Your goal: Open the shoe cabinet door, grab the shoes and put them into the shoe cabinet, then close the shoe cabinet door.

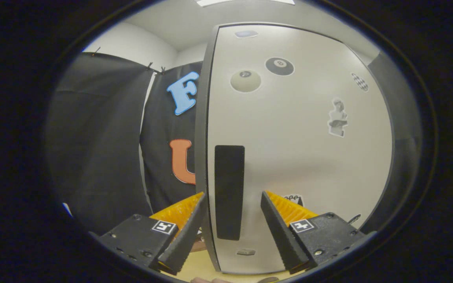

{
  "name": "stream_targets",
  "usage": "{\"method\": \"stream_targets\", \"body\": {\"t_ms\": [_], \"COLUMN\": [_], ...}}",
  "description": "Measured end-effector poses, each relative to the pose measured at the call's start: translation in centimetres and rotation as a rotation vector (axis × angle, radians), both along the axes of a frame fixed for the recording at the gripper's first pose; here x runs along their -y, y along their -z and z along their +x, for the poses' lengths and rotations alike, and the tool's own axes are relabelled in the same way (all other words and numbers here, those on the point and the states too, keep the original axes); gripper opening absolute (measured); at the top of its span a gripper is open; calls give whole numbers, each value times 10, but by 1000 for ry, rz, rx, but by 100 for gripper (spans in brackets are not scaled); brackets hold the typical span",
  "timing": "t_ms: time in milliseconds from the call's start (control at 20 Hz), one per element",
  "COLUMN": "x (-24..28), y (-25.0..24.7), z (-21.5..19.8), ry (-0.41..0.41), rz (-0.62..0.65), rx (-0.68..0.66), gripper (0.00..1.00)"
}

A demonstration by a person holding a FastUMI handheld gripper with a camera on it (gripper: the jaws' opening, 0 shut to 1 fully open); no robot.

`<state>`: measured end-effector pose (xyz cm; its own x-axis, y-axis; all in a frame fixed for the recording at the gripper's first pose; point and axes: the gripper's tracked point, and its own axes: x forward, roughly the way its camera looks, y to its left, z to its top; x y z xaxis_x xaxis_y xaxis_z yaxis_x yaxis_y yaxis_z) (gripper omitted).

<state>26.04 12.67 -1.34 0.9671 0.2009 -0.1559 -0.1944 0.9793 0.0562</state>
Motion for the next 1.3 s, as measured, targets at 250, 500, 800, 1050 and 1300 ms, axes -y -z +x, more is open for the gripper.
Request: {"method": "stream_targets", "body": {"t_ms": [250,500,800,1050,1300], "x": [11,14,16,21,25], "y": [23,23,23,25,24], "z": [2,-4,-16,-24,-33], "ry": [65,-2,-114,-209,-254], "rz": [-45,-27,-12,2,0], "rx": [-77,-88,-93,-96,-100], "gripper": [37,30,29,29,29]}}
